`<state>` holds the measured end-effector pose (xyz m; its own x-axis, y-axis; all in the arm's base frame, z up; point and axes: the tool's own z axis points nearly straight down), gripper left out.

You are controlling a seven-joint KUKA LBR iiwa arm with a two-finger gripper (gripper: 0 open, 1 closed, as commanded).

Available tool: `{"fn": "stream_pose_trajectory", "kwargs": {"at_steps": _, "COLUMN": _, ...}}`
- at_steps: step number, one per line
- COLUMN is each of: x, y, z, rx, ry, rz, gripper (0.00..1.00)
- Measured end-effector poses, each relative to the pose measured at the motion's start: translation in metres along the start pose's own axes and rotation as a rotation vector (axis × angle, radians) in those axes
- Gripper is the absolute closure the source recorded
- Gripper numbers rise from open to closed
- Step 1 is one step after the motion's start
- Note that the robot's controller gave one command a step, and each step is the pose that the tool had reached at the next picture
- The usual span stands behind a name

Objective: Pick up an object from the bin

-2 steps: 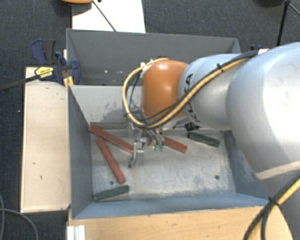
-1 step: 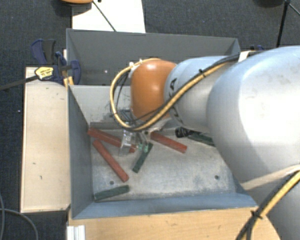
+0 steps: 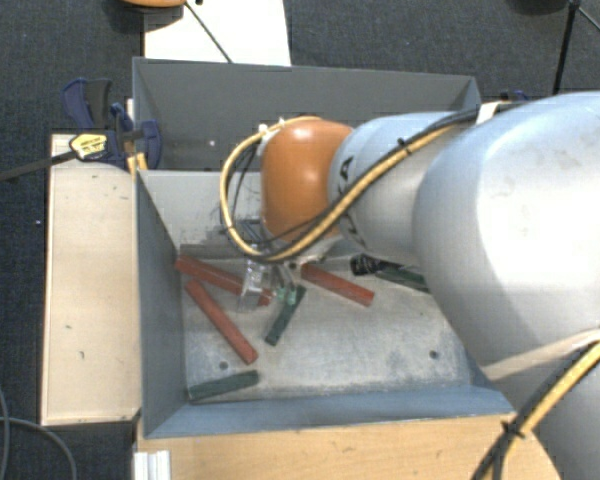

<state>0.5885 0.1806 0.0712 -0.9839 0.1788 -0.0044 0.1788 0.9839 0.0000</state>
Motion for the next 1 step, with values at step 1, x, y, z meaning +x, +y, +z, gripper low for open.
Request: {"fn": "stream_pose_trajectory", "kwargs": {"at_steps": 1, "x": 0.0123, "y": 0.0307, "z": -0.2040, "rx": -0.001, "ry": 0.004, "rz": -0.020, "gripper": 1.00}}
